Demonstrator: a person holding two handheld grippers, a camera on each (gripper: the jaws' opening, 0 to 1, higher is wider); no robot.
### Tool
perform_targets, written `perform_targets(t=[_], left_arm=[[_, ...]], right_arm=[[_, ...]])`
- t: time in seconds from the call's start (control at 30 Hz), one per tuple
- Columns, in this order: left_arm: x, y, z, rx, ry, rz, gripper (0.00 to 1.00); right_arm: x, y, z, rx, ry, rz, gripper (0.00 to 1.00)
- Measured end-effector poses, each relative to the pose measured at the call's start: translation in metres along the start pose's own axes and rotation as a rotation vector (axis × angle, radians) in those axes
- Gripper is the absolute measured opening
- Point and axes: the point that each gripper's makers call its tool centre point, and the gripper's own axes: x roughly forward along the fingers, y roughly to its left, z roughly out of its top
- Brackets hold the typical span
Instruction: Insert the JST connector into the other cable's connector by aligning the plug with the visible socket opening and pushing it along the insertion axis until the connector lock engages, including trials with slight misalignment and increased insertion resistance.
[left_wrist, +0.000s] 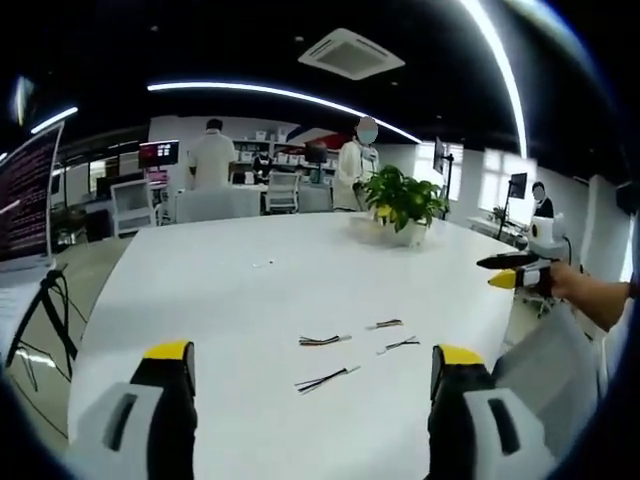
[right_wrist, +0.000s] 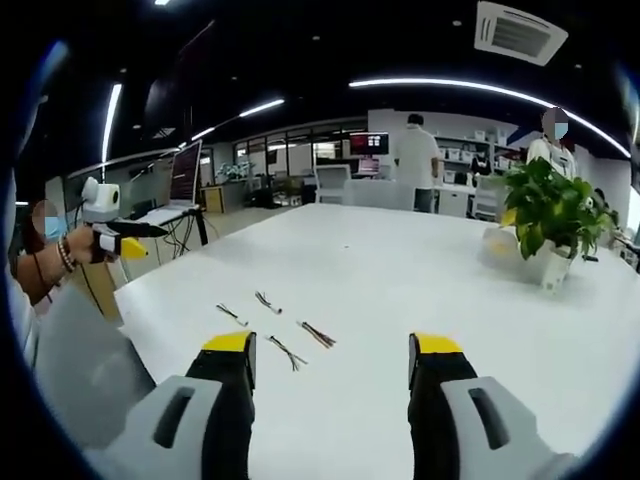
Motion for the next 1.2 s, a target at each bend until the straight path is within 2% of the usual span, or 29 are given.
perform_targets(t=[0.4, 0.8, 1.03, 1.2], left_arm=[[0.020, 0.011, 0.008, -0.003, -0.002, 0.000, 0.96], [0.040, 0.019, 0.016, 0.015, 0.002, -0.010, 0.96], [0.047, 0.022, 0.029, 0.044, -0.016, -0.023, 0.97], [0.056, 0.020, 0.040, 0.052, -0.049, -0.063, 0.97]], right_arm=[[0.023, -0.007, -0.002, -0.013, 0.027, 0.015, 0.59], [0.041, -0.012, 0.006, -0.021, 0.030, 0.028, 0.59], [0.048, -0.012, 0.013, -0.030, 0.010, 0.047, 0.56], [0.054, -0.012, 0.016, -0.038, 0.013, 0.068, 0.53]])
